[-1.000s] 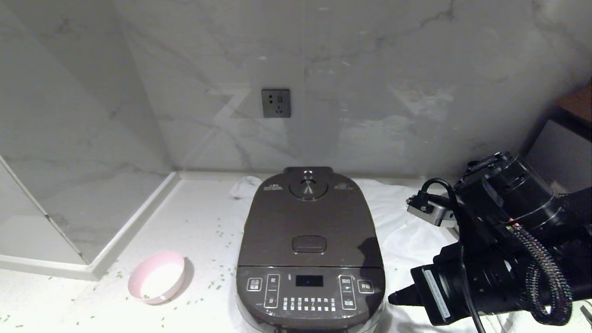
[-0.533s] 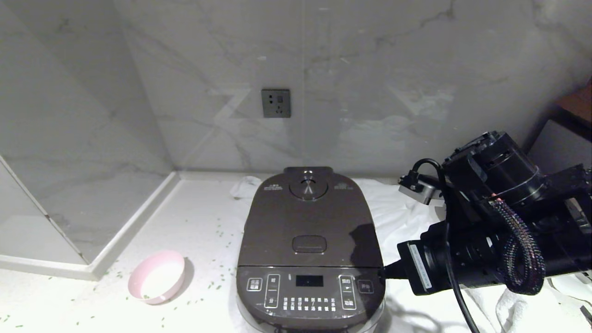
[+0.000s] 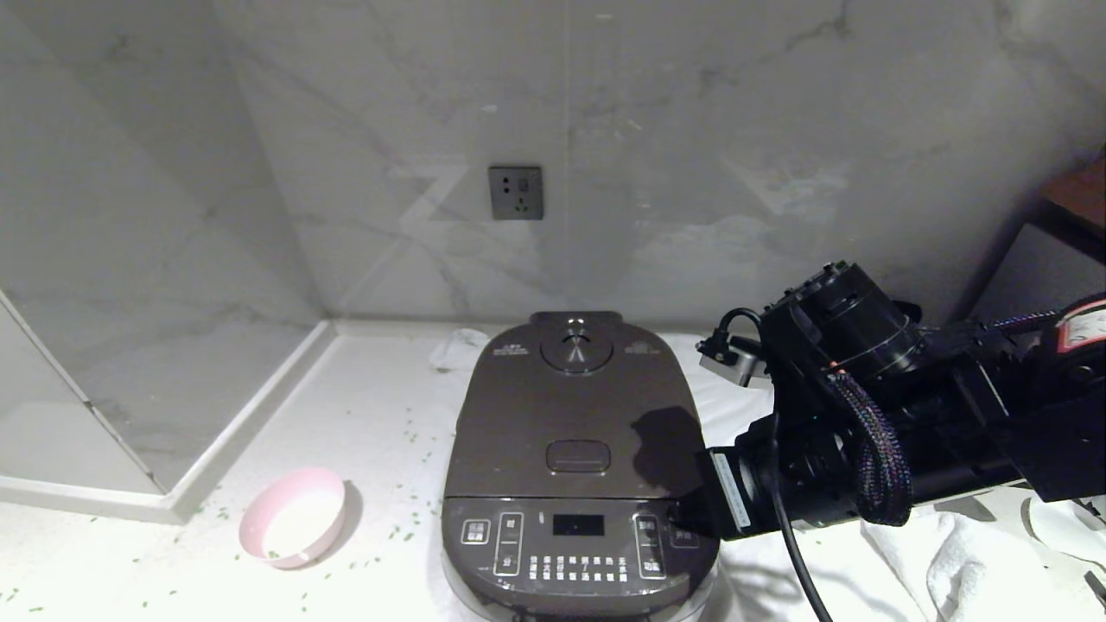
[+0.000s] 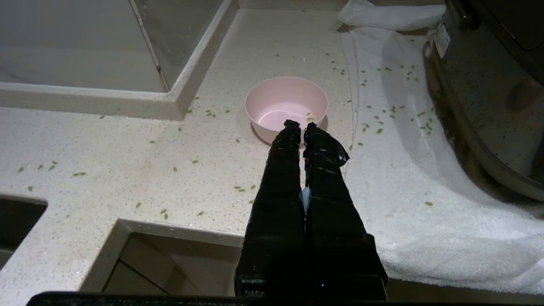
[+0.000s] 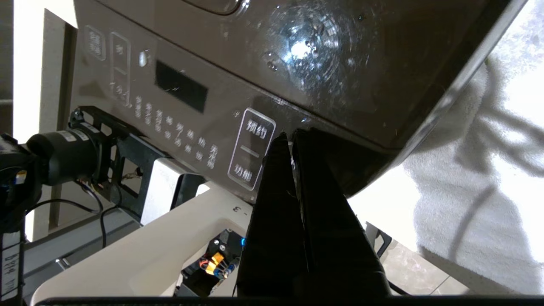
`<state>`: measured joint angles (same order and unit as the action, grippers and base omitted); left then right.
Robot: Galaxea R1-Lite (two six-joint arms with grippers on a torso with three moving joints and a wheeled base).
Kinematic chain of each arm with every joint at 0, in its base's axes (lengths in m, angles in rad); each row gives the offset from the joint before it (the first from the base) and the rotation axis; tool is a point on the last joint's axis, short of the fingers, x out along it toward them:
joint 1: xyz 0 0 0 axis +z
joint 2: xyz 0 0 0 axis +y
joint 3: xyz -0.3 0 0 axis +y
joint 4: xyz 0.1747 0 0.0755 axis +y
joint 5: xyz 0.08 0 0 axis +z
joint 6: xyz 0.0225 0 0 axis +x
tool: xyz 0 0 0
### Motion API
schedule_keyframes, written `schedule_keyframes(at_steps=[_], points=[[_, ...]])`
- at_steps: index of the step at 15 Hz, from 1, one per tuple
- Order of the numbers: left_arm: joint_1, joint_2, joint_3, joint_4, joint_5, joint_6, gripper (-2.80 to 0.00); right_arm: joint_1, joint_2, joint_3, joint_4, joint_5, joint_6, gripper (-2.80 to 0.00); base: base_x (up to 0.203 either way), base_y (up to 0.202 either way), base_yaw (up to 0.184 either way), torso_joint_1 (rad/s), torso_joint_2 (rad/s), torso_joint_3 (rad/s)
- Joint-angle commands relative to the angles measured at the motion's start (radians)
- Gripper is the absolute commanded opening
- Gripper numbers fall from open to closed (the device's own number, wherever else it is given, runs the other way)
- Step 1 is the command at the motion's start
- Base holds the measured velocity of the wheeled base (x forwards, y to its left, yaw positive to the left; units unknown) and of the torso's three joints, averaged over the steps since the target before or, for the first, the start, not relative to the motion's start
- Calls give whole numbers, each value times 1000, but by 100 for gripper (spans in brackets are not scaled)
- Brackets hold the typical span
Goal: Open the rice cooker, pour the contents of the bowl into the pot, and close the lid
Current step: Press the start button
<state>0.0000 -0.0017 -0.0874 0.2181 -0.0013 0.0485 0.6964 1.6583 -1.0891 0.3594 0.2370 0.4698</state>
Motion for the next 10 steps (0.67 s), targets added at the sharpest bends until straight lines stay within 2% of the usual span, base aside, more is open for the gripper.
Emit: schedule_keyframes(at_steps=[1, 10], points=[[0, 0, 0, 1, 0, -1, -280, -3, 35, -9, 1, 2, 3, -280, 0, 0, 0, 0, 0, 0], [0, 0, 0, 1, -3, -1, -280, 17, 3, -23, 7, -4, 10, -280, 0, 0, 0, 0, 0, 0]])
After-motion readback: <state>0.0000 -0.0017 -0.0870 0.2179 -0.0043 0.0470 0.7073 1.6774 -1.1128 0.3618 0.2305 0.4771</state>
